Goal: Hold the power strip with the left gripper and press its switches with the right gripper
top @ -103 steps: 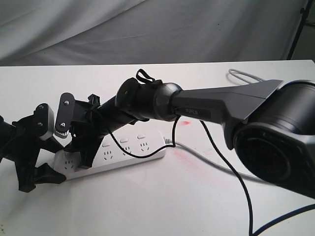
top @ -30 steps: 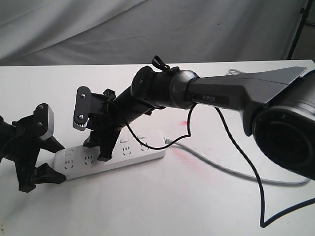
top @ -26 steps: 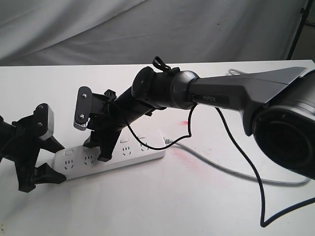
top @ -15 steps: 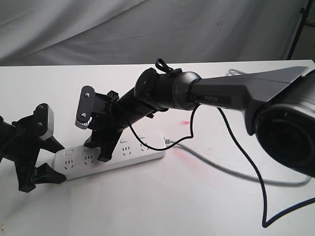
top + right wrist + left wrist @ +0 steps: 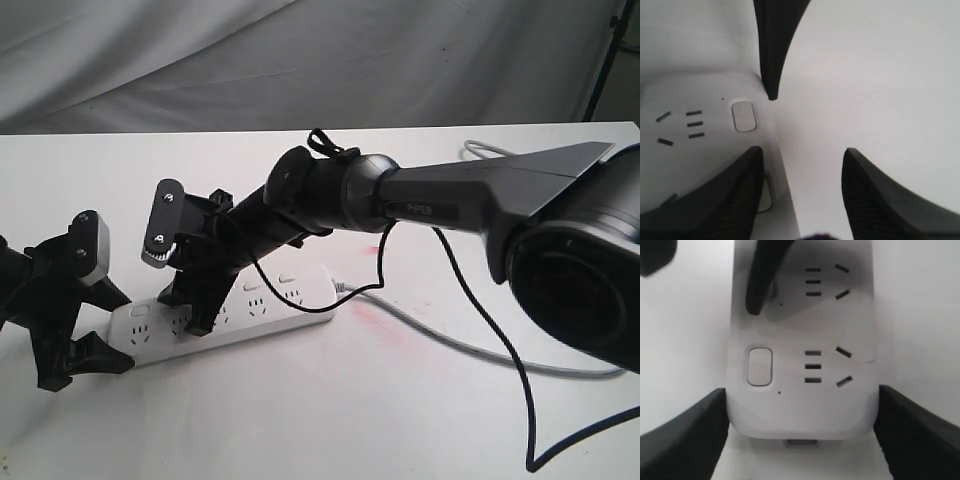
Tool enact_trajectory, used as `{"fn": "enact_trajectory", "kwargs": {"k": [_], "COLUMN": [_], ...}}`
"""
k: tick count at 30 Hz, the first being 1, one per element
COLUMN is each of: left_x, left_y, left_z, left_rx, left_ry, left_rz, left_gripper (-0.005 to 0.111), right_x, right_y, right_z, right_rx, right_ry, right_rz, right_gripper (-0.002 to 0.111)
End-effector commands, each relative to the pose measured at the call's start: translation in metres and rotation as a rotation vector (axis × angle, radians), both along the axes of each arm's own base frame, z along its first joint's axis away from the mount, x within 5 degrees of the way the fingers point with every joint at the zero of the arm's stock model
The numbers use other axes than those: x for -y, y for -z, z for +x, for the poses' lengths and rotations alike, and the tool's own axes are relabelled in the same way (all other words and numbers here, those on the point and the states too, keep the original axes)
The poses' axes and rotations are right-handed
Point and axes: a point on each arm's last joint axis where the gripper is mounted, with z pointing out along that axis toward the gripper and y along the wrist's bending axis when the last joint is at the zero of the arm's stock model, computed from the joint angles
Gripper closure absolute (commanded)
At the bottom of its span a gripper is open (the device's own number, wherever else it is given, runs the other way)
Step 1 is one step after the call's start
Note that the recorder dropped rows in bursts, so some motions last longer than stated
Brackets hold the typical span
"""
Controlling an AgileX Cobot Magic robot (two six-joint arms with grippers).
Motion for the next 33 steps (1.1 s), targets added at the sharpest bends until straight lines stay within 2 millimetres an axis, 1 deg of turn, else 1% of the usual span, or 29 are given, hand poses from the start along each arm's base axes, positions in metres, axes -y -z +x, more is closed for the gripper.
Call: {"fn": "enact_trajectory", "kwargs": {"k": [1,7,10,17,20,23,25,28,33], "left_x": [0.0,0.0,0.0,0.0,0.0,0.0,0.0,0.0,0.0], "left_y": [0.0,0.0,0.0,0.0,0.0,0.0,0.0,0.0,0.0], "left_z": [0.0,0.0,0.0,0.0,0.0,0.0,0.0,0.0,0.0], "left_rx": [-0.002,-0.002,-0.002,-0.002,-0.002,-0.002,-0.002,-0.002,-0.002], "left_ry": [0.009,0.009,0.009,0.009,0.009,0.009,0.009,0.009,0.009], "left_rz": [-0.002,-0.002,-0.002,-0.002,-0.002,-0.002,-0.002,-0.002,-0.002], "left_gripper": [0.04,0.04,0.04,0.04,0.04,0.04,0.04,0.04,0.04], "right_x": [0.001,0.001,0.001,0.0,0.001,0.006,0.01,0.023,0.03], "right_y": [0.039,0.024,0.013,-0.035,-0.05,-0.058,-0.06,-0.058,-0.058], "right_z": [-0.015,-0.012,-0.01,-0.01,-0.011,-0.008,-0.006,0.002,0.006], "right_rx": [-0.057,-0.023,-0.012,0.061,0.072,0.082,0.076,0.046,0.049], "right_ry": [-0.102,-0.084,-0.07,-0.069,-0.068,-0.058,-0.055,-0.015,-0.005], "right_rz": [-0.105,-0.088,-0.063,-0.007,0.01,0.019,0.019,0.007,-0.004], "right_gripper": [0.061,0.061,0.061,0.061,0.061,0.061,0.061,0.061,0.061]}}
